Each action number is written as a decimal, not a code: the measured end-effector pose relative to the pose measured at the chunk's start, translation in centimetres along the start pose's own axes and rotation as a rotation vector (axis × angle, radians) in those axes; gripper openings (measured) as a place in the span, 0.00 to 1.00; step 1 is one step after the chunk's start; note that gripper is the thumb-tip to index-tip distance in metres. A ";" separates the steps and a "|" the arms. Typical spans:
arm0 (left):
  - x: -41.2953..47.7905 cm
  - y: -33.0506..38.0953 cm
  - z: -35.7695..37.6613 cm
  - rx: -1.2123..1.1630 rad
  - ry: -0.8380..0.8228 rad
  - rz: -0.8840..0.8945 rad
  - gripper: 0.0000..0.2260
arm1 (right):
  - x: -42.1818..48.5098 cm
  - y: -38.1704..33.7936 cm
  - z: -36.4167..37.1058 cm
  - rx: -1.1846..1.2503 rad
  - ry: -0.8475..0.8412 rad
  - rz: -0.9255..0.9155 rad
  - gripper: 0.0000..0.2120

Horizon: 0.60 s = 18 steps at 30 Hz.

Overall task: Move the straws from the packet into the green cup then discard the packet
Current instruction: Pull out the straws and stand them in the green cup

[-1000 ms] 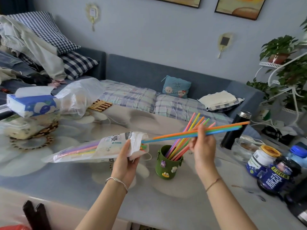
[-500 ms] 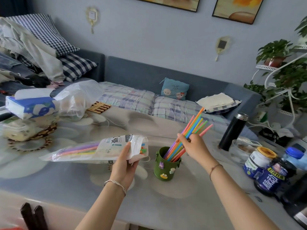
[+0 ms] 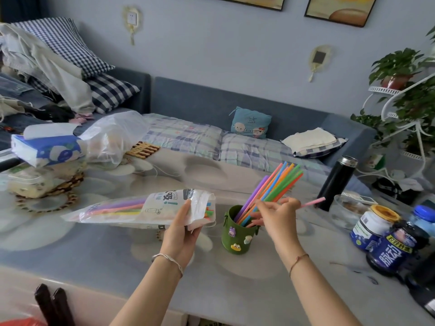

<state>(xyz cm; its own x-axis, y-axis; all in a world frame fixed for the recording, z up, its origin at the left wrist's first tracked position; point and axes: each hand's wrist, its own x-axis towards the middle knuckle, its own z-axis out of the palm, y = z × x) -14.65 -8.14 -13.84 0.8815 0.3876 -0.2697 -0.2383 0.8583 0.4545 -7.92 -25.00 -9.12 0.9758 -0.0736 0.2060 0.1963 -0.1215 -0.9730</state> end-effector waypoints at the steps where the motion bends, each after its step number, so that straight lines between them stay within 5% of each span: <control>1: 0.0 -0.1 0.0 0.007 0.002 0.000 0.22 | -0.2 0.2 0.0 0.024 0.010 0.001 0.17; 6: 0.0 -0.4 0.1 0.106 0.023 0.015 0.18 | -2.2 1.0 1.2 -0.010 -0.100 -0.078 0.09; 9: -0.3 -0.9 0.1 0.240 0.026 0.077 0.15 | -3.9 1.3 2.7 -0.013 -0.270 -0.058 0.15; 14: 0.0 -1.7 0.2 0.355 0.040 0.181 0.22 | -4.9 2.4 4.4 0.010 -0.412 -0.063 0.09; 18: -0.2 -0.8 0.4 0.268 -0.038 0.072 0.31 | -4.7 2.7 3.7 0.114 -0.454 -0.008 0.09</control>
<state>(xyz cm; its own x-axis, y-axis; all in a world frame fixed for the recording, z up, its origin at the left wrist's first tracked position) -14.45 -9.04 -13.79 0.8820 0.4273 -0.1988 -0.1890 0.7071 0.6813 -11.64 -21.33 -13.13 0.9128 0.3705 0.1717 0.1882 -0.0085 -0.9821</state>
